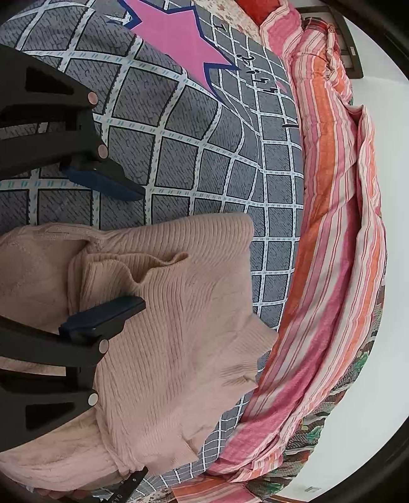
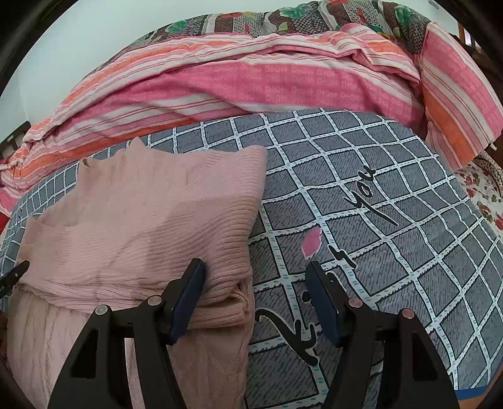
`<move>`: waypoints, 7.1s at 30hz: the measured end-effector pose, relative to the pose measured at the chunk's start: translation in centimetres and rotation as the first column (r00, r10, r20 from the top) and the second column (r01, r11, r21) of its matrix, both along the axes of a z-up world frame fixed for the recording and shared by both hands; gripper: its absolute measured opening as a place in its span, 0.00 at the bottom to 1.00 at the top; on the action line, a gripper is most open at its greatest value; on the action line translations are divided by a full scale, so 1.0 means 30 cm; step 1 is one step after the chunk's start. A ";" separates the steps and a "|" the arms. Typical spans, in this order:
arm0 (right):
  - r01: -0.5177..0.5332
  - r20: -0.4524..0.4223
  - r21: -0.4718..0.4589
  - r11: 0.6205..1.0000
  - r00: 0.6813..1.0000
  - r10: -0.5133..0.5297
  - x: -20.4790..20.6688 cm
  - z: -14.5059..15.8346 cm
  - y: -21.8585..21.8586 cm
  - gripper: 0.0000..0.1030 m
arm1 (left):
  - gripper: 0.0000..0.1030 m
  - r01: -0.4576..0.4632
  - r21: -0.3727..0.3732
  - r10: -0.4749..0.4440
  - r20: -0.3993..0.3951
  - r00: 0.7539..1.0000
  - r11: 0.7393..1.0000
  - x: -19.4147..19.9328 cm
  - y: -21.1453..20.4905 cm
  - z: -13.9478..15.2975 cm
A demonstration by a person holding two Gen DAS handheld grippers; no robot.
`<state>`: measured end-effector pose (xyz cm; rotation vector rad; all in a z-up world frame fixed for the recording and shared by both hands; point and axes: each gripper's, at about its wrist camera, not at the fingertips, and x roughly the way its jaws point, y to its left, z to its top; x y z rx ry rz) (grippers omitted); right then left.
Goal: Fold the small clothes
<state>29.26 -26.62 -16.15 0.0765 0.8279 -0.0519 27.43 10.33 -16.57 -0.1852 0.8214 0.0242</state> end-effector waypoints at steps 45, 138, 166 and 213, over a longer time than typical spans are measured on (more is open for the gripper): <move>-0.008 0.001 0.001 1.000 1.000 0.008 0.005 -0.003 -0.005 0.64 | 0.61 0.007 -0.006 -0.007 -0.001 1.000 1.000 0.010 -0.001 -0.002; -0.230 0.018 0.179 0.957 0.973 0.231 -0.736 -0.013 -0.053 0.61 | 0.61 0.296 -0.335 -0.300 0.040 0.953 0.895 -0.662 -0.062 -0.011; -0.247 0.005 0.233 0.941 0.968 0.252 -0.865 -0.074 -0.035 0.20 | 0.14 0.173 -0.433 -0.222 -0.064 0.973 0.885 -0.834 -0.031 -0.107; -0.268 0.004 0.250 0.931 0.961 0.275 -0.888 -0.105 -0.037 0.30 | 0.19 0.219 -0.430 -0.253 -0.023 0.967 0.876 -0.853 -0.080 -0.099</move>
